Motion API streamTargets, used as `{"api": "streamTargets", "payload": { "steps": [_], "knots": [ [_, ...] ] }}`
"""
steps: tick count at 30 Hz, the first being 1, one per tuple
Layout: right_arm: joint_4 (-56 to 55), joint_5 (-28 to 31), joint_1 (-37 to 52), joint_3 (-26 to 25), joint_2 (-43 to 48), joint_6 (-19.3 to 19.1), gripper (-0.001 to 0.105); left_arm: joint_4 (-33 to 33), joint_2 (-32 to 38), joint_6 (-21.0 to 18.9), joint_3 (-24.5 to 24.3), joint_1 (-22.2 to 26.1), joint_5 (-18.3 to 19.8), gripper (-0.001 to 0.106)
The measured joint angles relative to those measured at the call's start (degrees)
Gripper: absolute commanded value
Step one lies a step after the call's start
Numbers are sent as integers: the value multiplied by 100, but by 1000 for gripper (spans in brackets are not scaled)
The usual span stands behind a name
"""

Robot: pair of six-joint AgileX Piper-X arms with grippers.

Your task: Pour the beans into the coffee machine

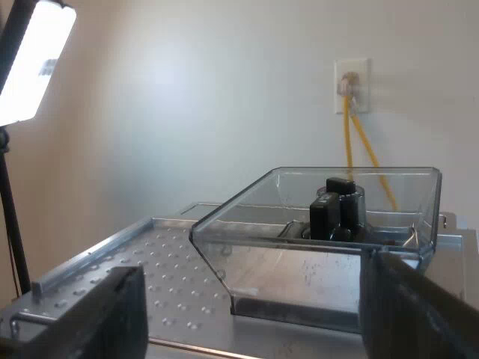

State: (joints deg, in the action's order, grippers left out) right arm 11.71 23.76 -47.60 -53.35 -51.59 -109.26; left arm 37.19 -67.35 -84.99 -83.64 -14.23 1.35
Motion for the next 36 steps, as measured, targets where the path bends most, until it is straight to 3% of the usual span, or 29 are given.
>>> {"api": "streamTargets", "payload": {
  "steps": [8,20,27,36],
  "knots": [
    [43,0,0,0,0,3,62,120,-574,136,-486,-199,-219,25],
    [45,52,0,0,0,3,62,132,-891,205,-611,-216,-315,25],
    [45,50,0,0,0,3,62,148,-1257,216,-1229,-313,-415,25],
    [45,50,0,0,0,3,62,392,-1989,216,-2211,-799,-911,25]
  ]
}}
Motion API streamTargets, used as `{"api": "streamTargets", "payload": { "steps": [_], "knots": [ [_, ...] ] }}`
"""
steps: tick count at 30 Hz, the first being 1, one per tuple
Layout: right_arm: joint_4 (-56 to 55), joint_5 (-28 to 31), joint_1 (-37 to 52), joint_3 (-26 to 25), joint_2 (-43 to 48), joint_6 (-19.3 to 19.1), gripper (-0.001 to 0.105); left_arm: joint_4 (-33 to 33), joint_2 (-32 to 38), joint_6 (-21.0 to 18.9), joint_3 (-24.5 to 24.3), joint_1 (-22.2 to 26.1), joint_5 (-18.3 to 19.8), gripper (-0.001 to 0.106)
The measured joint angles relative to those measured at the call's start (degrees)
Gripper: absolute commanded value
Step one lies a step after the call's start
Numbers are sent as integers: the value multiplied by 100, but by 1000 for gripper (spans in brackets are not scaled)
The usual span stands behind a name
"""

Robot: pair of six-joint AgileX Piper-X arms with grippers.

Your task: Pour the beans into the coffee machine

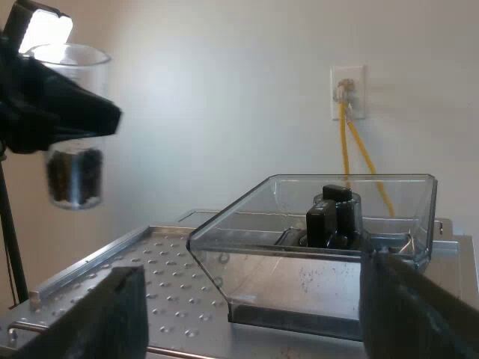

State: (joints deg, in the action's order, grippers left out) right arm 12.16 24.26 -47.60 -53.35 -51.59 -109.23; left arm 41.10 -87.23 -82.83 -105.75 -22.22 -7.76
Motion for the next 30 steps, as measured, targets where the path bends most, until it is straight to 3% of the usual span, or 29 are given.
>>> {"api": "streamTargets", "payload": {
  "steps": [9,14,21,23,30],
  "knots": [
    [0,0,0,0,0,0,62,224,-686,294,-728,-396,-449,25],
    [0,0,0,0,0,0,62,208,-940,912,-1023,-574,-937,25],
    [0,18,0,0,0,-9,62,208,-1001,1384,-1047,-591,-1124,25],
    [0,63,0,0,0,-9,62,133,-1001,1678,-1051,-591,-1236,25],
    [0,86,0,0,0,-9,62,-90,-1001,1742,-1051,-591,-1239,25]
  ]
}}
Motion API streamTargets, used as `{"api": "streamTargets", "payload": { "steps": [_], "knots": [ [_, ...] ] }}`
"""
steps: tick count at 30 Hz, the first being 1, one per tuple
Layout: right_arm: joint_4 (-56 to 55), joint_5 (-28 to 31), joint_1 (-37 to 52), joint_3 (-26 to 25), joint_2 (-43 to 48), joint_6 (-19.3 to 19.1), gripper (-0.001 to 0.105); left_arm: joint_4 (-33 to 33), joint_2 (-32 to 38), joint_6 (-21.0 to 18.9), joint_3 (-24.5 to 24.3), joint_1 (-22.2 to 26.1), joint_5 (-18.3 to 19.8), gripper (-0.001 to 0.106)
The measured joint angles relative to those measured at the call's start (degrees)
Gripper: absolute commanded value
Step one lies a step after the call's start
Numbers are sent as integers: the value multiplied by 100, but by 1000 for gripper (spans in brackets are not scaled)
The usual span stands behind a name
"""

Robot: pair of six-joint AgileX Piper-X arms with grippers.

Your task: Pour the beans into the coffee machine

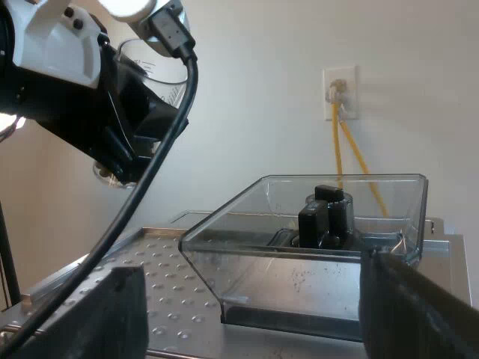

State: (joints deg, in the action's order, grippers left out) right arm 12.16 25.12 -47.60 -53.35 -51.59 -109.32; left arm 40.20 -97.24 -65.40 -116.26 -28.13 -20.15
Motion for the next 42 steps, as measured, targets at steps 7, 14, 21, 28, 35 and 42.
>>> {"api": "streamTargets", "payload": {
  "steps": [7,14,21,28,35,42],
  "knots": [
    [0,0,0,0,0,0,62,-11,0,494,0,0,110,25],
    [0,0,0,0,0,0,62,-346,0,960,0,-12,247,25],
    [0,0,0,0,0,0,62,-618,-46,1895,0,-223,247,25],
    [0,0,0,0,0,0,62,-694,-215,2681,0,-458,123,25],
    [0,0,0,0,0,0,62,-724,-260,3512,0,-457,94,25],
    [0,0,0,0,0,0,62,-733,-274,4316,0,-457,81,25]
  ]
}}
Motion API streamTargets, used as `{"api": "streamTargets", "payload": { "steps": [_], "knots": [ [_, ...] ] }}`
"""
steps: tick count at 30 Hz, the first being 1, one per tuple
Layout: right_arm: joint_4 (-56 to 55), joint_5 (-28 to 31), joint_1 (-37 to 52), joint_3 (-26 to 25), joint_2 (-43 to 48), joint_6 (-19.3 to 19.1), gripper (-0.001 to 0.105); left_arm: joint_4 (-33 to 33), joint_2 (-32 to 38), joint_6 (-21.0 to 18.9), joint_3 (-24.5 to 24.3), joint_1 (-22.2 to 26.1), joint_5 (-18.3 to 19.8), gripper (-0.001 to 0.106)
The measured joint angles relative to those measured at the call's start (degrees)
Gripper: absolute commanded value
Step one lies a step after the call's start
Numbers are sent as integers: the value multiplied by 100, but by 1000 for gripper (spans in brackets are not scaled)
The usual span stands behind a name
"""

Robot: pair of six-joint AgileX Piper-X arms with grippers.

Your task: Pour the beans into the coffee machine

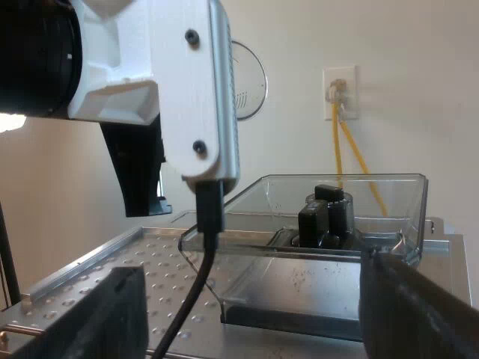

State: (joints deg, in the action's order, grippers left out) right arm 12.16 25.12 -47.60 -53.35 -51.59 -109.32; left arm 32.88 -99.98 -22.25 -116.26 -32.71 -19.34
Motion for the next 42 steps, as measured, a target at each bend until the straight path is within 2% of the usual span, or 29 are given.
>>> {"api": "streamTargets", "payload": {
  "steps": [3,6,12,30,34,36,42],
  "knots": [
    [0,0,0,0,0,0,62,0,0,404,0,0,0,25],
    [0,0,0,0,0,0,62,0,0,480,0,0,40,25],
    [0,0,0,0,0,0,62,0,0,499,0,0,171,25],
    [0,0,0,0,0,0,62,0,0,499,0,0,207,25],
    [0,0,0,0,0,0,62,0,0,801,0,0,207,25],
    [0,0,0,0,0,0,62,0,0,1143,0,0,207,25],
    [0,0,0,0,0,18,62,0,-45,1516,-14,0,179,25]
  ]
}}
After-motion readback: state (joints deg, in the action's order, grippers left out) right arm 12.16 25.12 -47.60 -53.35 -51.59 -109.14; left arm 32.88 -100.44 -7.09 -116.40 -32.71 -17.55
